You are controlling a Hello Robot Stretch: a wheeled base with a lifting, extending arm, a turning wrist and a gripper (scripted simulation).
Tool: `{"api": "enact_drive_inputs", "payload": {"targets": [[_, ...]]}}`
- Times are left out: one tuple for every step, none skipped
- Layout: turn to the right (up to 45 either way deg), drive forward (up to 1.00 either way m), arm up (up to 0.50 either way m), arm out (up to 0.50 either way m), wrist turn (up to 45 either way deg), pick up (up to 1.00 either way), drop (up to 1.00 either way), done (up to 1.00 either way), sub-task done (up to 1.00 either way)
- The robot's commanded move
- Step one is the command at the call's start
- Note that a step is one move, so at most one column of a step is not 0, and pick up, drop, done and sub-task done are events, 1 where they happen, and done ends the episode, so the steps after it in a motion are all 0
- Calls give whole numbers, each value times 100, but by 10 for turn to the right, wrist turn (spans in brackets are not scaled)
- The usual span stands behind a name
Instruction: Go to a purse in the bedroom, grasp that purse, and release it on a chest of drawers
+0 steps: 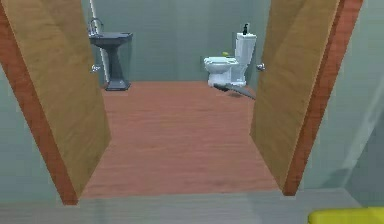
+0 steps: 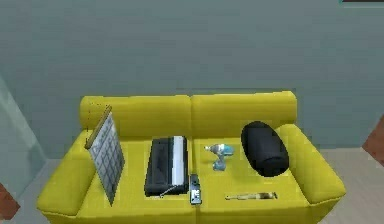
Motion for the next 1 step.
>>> {"api": "enact_drive_inputs", "payload": {"targets": [[0,100,0,0,0,0,0,0,0]]}}
